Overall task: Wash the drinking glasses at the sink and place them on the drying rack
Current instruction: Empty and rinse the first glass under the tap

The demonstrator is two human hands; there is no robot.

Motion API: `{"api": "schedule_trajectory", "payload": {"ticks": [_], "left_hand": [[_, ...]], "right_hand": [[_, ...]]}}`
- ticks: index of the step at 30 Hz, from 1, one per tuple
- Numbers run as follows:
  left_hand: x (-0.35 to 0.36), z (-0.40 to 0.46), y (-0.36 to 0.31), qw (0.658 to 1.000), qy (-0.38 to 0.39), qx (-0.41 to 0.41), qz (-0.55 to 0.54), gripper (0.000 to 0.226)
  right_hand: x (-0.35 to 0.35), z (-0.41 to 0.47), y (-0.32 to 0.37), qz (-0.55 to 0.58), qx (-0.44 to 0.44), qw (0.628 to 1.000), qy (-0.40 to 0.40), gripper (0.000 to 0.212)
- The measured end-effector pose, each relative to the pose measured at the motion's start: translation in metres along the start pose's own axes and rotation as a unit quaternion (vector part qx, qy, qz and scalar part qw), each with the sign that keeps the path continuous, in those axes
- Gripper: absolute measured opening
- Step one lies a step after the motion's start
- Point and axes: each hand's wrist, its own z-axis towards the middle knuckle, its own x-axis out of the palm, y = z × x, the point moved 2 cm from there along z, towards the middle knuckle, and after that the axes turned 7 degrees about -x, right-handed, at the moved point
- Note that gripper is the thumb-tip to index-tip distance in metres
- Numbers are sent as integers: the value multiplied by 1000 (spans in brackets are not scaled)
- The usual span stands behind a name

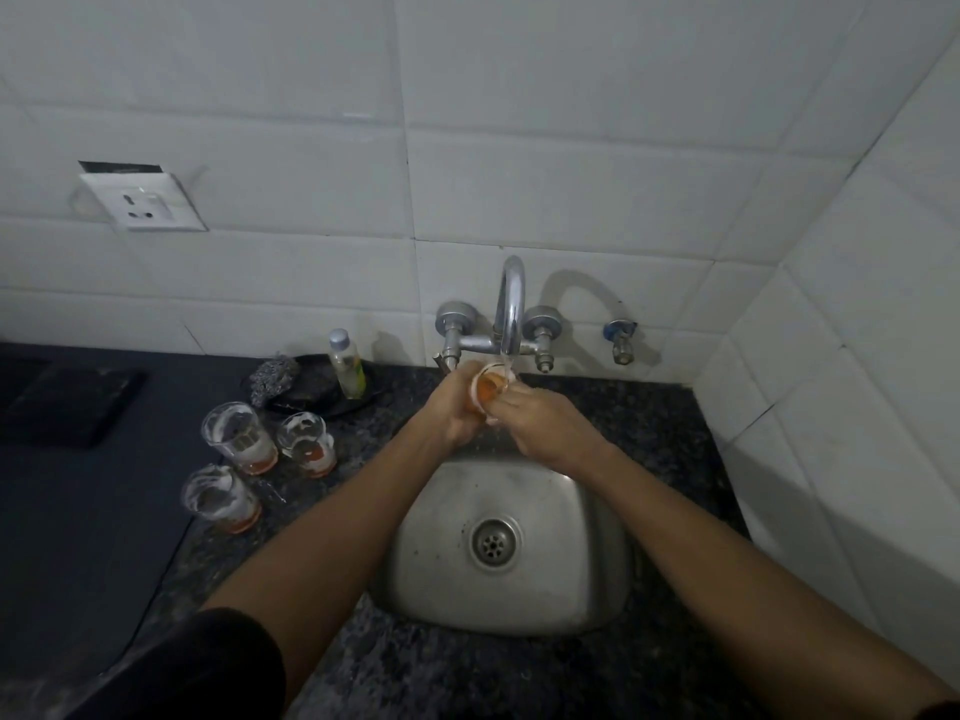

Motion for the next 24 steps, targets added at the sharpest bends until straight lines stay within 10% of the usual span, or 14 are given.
{"api": "schedule_trajectory", "payload": {"ticks": [6,11,15,21,24], "left_hand": [[0,3,0,997,-17,44,-53,23],[0,-8,-5,999,42,-22,4,37],[-7,-7,-10,999,-5,23,-38,21],[-14,-6,-9,999,3,-36,-3,27],[-14,-7,-12,1000,-2,23,-18,19]], "right_hand": [[5,6,14,174,135,974,-55,34],[4,-1,6,64,90,994,-8,26],[2,4,17,254,188,948,-50,20],[2,6,5,65,95,992,58,27],[3,5,12,197,156,967,-34,20]]}}
